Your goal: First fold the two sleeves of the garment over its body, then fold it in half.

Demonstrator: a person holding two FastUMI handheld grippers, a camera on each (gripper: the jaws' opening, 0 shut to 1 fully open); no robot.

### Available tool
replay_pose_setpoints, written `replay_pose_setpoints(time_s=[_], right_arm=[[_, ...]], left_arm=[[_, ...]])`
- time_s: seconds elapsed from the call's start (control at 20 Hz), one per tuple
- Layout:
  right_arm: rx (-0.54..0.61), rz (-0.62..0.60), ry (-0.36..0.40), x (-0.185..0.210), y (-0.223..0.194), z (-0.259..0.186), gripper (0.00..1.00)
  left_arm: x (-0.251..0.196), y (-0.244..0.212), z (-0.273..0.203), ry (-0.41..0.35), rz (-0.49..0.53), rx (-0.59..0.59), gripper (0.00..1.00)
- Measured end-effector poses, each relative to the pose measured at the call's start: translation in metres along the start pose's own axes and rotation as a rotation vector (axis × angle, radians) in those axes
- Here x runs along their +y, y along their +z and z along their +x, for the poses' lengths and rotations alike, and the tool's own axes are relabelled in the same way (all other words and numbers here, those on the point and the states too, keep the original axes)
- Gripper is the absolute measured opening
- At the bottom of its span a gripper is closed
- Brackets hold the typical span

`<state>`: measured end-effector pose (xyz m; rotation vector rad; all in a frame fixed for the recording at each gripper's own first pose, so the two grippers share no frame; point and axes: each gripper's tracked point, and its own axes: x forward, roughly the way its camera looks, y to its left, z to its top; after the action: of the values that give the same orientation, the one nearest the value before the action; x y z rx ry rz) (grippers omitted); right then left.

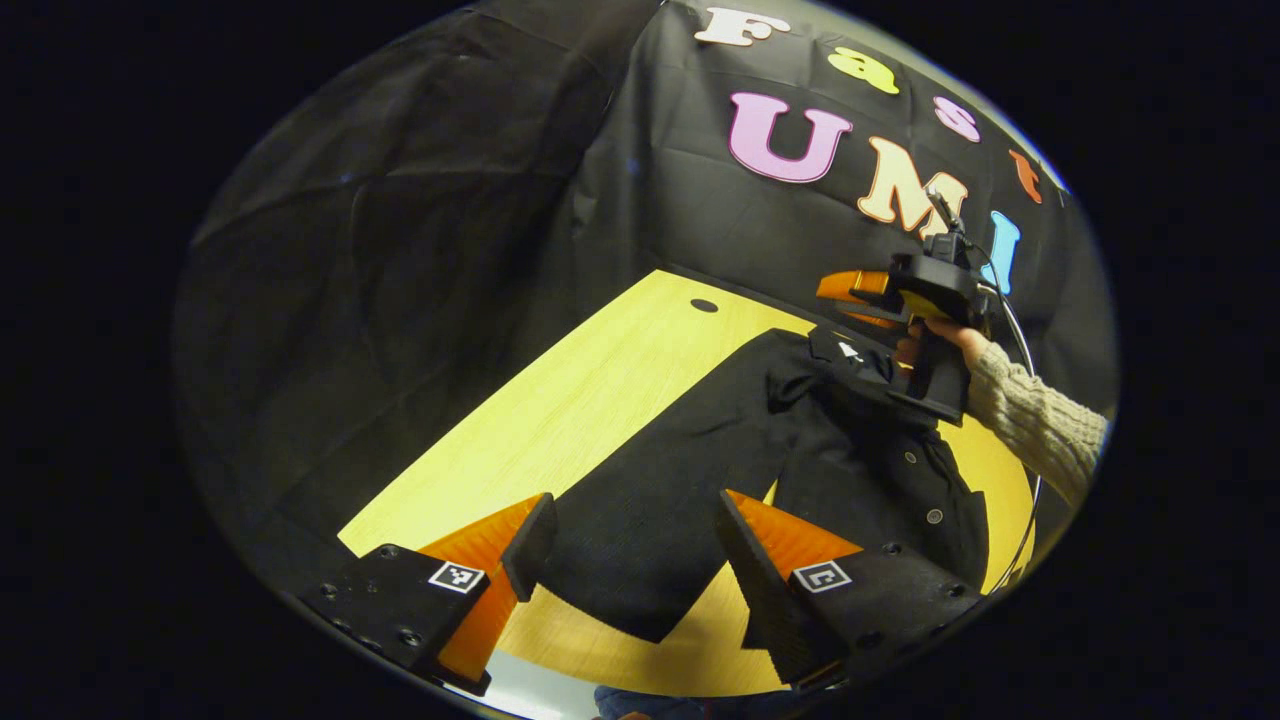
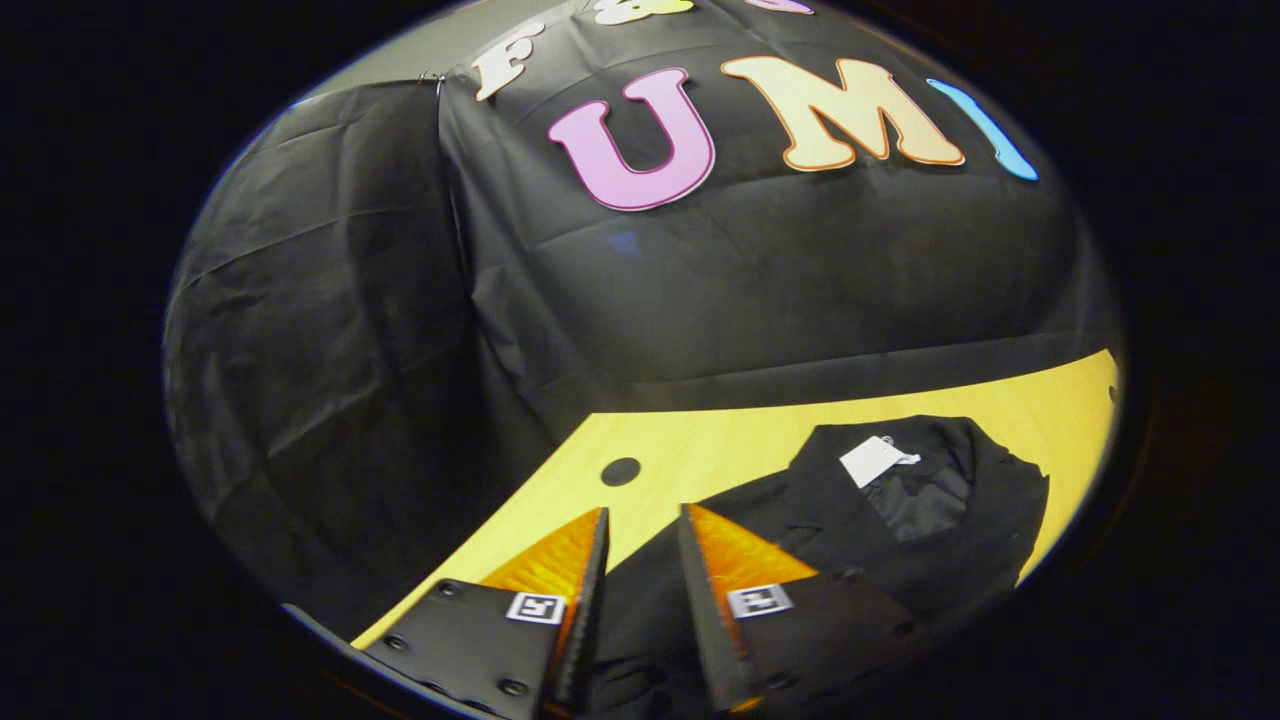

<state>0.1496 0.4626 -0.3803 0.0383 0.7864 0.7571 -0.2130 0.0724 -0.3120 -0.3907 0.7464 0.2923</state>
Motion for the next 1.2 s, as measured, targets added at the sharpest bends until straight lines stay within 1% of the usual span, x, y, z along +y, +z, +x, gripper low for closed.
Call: replay_pose_setpoints(time_s=[0.1,0.15,0.2,0.25,0.35,0.4,0.45,0.5,0.55,0.6,0.7,0.85,0.9,1.1,1.15,1.2], right_arm=[[0.006,-0.024,-0.012,-0.002,0.004,-0.006,0.80],[-0.010,-0.054,-0.013,-0.002,0.010,-0.017,1.00],[-0.032,-0.087,-0.020,-0.002,0.017,-0.027,1.00],[-0.056,-0.112,-0.025,-0.003,0.027,-0.038,0.98],[-0.098,-0.123,-0.023,-0.001,0.044,-0.062,0.97],[-0.116,-0.127,-0.036,-0.004,0.053,-0.076,0.98],[-0.141,-0.141,-0.056,-0.010,0.063,-0.090,0.92],[-0.178,-0.163,-0.080,-0.017,0.074,-0.106,0.98],[-0.221,-0.191,-0.109,-0.025,0.084,-0.123,0.97],[-0.258,-0.216,-0.132,-0.033,0.093,-0.141,0.92],[-0.293,-0.249,-0.178,-0.047,0.098,-0.178,0.93],[-0.335,-0.264,-0.248,-0.069,0.104,-0.237,0.93],[-0.354,-0.261,-0.272,-0.077,0.106,-0.257,0.93],[-0.442,-0.216,-0.362,-0.102,0.115,-0.332,1.00],[-0.457,-0.215,-0.392,-0.110,0.116,-0.348,0.93],[-0.466,-0.221,-0.428,-0.119,0.114,-0.365,0.93]], left_arm=[[0.004,-0.004,-0.002,0.003,0.001,0.005,0.96],[0.004,-0.006,-0.002,0.001,0.001,0.007,0.96],[0.002,-0.007,0.000,-0.002,0.001,0.012,0.96],[0.001,-0.010,0.001,-0.004,0.002,0.018,0.96],[-0.002,-0.019,0.005,-0.013,0.012,0.041,0.96],[-0.001,-0.027,0.007,-0.011,0.017,0.062,0.95],[0.001,-0.034,0.009,-0.007,0.017,0.086,0.96],[0.002,-0.039,0.010,-0.003,0.012,0.103,0.96],[0.004,-0.043,0.010,0.002,0.007,0.110,0.96],[0.008,-0.045,0.010,0.013,0.003,0.113,0.96],[0.013,-0.052,0.013,0.030,0.004,0.123,0.96],[0.022,-0.065,0.016,0.059,0.013,0.162,0.96],[0.023,-0.063,0.015,0.065,0.030,0.157,0.96],[0.025,-0.069,0.015,0.089,0.126,0.167,0.95],[0.026,-0.073,0.016,0.098,0.168,0.176,0.95],[0.024,-0.073,0.015,0.097,0.217,0.180,0.95]])
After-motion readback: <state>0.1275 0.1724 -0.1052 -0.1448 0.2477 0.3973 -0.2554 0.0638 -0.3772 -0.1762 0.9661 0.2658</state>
